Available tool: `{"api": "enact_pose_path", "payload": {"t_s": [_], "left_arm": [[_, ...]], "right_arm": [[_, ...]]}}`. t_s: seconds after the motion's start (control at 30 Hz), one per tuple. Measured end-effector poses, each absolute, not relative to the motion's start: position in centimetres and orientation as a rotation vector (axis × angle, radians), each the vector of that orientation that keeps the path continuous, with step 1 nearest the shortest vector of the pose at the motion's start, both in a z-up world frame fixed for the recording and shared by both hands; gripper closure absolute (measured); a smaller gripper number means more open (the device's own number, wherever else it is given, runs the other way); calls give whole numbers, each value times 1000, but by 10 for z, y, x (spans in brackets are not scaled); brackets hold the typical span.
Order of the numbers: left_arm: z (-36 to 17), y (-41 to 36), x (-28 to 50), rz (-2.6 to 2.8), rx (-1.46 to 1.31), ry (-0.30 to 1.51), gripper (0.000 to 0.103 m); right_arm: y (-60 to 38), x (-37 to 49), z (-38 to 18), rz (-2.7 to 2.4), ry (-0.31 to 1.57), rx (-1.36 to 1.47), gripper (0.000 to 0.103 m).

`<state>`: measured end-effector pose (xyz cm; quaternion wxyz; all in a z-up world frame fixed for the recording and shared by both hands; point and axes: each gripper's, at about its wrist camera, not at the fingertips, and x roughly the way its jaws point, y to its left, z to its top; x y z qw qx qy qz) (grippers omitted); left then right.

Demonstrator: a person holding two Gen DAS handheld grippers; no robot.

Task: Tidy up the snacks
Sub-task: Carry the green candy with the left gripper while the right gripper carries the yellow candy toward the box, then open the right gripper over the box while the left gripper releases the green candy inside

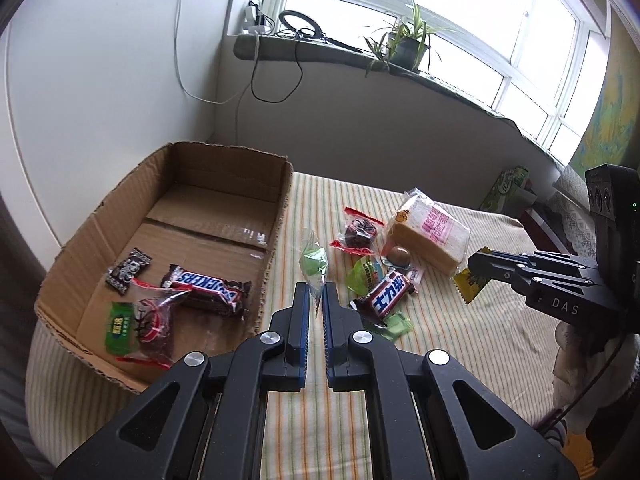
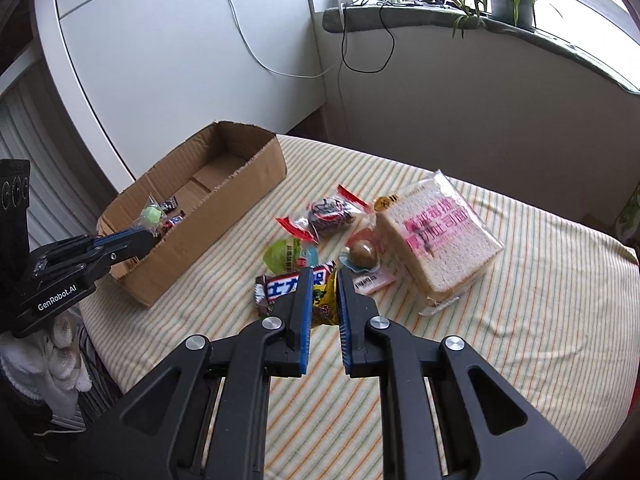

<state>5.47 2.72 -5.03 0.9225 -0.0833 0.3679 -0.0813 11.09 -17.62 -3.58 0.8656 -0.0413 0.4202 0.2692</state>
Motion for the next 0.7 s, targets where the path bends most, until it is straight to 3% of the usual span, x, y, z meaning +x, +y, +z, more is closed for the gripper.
{"api": "enact_pose_path", "payload": {"t_s": [0.7], "left_arm": [[-53, 109, 41, -38, -228, 740, 98]], "right_arm": [[-26, 127, -20, 749, 860, -146, 91]]}}
